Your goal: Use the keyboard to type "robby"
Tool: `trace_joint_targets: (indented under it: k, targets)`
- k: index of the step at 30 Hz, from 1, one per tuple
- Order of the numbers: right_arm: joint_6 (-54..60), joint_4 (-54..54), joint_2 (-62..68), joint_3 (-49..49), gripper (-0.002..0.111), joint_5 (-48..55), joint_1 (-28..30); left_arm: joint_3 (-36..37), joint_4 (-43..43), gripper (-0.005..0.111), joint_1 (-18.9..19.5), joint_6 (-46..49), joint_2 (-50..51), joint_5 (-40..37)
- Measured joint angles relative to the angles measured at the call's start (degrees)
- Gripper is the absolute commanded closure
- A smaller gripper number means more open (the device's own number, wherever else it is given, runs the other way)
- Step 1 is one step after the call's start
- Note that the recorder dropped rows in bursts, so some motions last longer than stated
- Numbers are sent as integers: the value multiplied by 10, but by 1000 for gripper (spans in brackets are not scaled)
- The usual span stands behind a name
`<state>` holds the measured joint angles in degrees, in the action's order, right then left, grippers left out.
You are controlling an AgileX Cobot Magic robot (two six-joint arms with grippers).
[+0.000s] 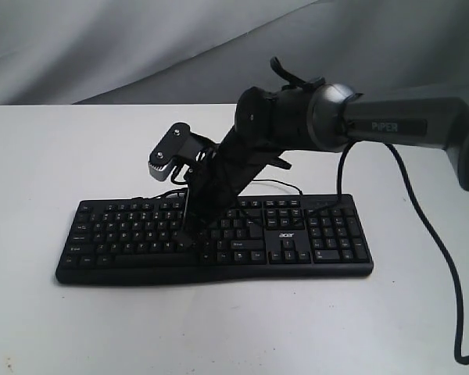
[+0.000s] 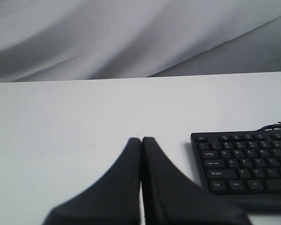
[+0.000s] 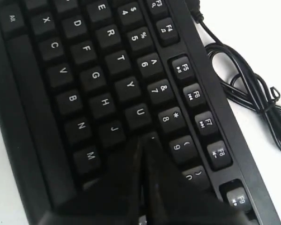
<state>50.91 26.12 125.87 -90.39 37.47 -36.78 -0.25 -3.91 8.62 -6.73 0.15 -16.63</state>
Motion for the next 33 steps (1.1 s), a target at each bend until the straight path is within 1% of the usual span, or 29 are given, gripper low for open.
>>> trace_joint_targets:
  k: [10,33]
  targets:
    - [-28,-37,0,-1,108,-12,0,0,0,106,0,0,0,0]
    - [-31,-40,20,-1,108,-23,0,0,0,106,0,0,0,0]
